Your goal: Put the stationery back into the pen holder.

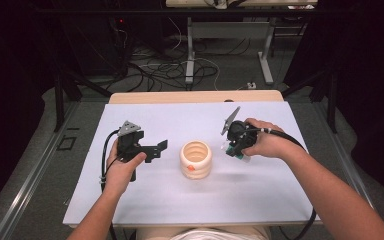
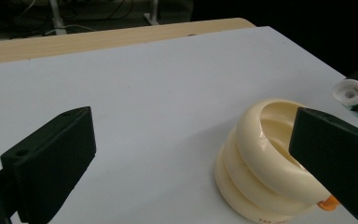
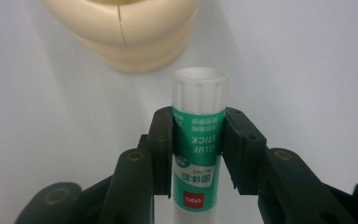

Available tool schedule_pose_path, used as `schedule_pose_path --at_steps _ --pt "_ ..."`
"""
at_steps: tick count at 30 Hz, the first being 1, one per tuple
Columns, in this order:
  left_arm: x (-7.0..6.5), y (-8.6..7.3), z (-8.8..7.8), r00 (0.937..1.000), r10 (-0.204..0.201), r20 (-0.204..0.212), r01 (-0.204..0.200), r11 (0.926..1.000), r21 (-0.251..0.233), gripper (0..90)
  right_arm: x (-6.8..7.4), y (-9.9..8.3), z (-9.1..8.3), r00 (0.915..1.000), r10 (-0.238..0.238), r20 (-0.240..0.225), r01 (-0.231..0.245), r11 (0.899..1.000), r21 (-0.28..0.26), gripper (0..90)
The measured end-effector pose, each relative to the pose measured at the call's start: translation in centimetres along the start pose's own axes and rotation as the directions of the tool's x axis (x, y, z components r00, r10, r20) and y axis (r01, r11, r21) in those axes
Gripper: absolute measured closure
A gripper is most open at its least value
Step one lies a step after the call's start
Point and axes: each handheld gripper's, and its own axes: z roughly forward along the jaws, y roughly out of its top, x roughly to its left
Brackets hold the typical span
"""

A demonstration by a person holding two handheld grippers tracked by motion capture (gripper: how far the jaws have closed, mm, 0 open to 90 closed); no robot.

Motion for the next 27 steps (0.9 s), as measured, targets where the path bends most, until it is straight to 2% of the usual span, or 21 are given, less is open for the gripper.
schedule_pose_path --at_steps 3,9,11,12,19,24,25,27 --pt "-0.3 0.2 -0.1 0.9998 0.02 -0.004 -0.02 0.9998 -0.01 0.4 0.0 0.6 -0.5 0.9994 0.034 -0.008 -0.034 0.999 0.002 65.9" --pt "-1.1 0.4 -0.6 0.9979 0.065 -0.001 -0.065 0.9976 -0.026 0.4 0.2 2.3 -1.4 0.9976 0.067 -0.016 -0.067 0.998 -0.006 65.9" --pt "-1.5 0.4 -0.7 0.9962 0.087 -0.006 -0.087 0.996 -0.02 0.5 0.3 2.8 -1.6 0.9935 0.113 -0.018 -0.113 0.994 0.003 65.9" --pt "-1.6 0.4 -0.8 0.9946 0.103 -0.006 -0.103 0.9945 -0.019 0.6 0.1 3.1 -1.6 0.9945 0.103 -0.017 -0.103 0.995 -0.005 65.9" --pt "-2.6 0.2 -0.9 0.9862 0.165 0.01 -0.165 0.9861 -0.019 4.1 -0.1 5.2 -1.9 0.9854 0.169 -0.02 -0.169 0.986 0.006 65.9" --pt "-3.3 0.1 -1.0 0.9785 0.206 0.007 -0.206 0.9783 -0.025 6.4 -0.2 6.5 -2.0 0.9837 0.177 -0.032 -0.176 0.984 0.018 65.9" --pt "-3.4 0.1 -1.1 0.9763 0.216 0.005 -0.216 0.9761 -0.025 7.2 -0.2 6.6 -1.9 0.981 0.192 -0.031 -0.192 0.981 0.005 65.9" --pt "-3.7 0.0 -1.2 0.9734 0.229 0.004 -0.229 0.973 -0.028 9.0 -0.3 7.1 -2.1 0.9772 0.209 -0.039 -0.208 0.978 0.022 65.9"
